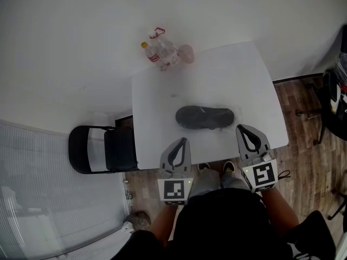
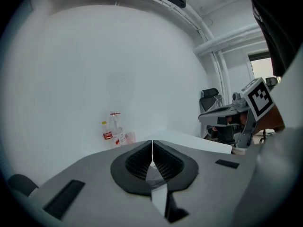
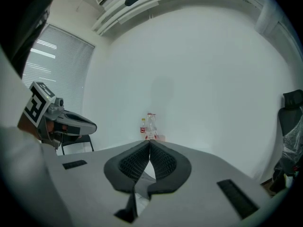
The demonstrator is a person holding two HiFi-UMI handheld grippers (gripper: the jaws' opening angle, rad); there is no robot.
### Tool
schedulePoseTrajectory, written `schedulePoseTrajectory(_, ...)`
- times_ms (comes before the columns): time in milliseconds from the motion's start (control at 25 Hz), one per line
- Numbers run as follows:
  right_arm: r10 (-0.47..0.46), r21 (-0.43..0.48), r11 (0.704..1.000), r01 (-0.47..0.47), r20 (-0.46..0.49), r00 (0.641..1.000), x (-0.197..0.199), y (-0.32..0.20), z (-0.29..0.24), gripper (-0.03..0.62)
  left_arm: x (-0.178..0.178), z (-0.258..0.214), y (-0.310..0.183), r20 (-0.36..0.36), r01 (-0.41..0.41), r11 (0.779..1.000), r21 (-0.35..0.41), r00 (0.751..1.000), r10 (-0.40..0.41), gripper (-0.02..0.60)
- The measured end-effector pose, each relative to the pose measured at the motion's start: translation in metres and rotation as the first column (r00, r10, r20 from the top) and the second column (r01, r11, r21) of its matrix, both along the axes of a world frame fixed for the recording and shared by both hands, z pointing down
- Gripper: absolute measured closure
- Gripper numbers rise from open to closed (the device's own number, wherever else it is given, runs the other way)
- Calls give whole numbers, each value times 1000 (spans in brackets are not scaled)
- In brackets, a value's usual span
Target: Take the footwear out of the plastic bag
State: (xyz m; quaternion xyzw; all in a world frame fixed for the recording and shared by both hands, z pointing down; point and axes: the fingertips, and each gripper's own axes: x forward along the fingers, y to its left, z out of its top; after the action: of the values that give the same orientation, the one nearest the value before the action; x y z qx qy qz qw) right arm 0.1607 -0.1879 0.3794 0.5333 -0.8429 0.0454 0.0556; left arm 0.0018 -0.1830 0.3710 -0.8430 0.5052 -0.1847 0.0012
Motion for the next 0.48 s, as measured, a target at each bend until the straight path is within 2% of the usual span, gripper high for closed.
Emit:
schedulePoseTrajectory(200, 29, -7, 1000, -29, -31, 999, -2, -12, 2, 577, -6, 32, -30, 88, -71, 996, -62, 993, 76, 560)
schedulePoseTrajectory(280, 44, -18, 999, -45, -35, 998, -6, -20, 5, 577, -6, 46, -43, 100, -112, 988, -102, 987, 123, 547)
schedulePoseTrajectory(360, 52, -26, 998, -53, -44, 998, -10, -25, 7, 577, -3, 61, -56, 133, -162, 978, -128, 975, 179, 425)
schedulePoseTrajectory(440, 57, -27, 998, -58, -55, 997, -14, -30, 7, 577, 0, 79, -66, 198, -215, 965, -150, 950, 243, 360)
schedulePoseTrajectory(480, 61, -27, 998, -63, -63, 996, -16, -34, 8, 577, 2, 89, -71, 235, -248, 954, -171, 930, 284, 332)
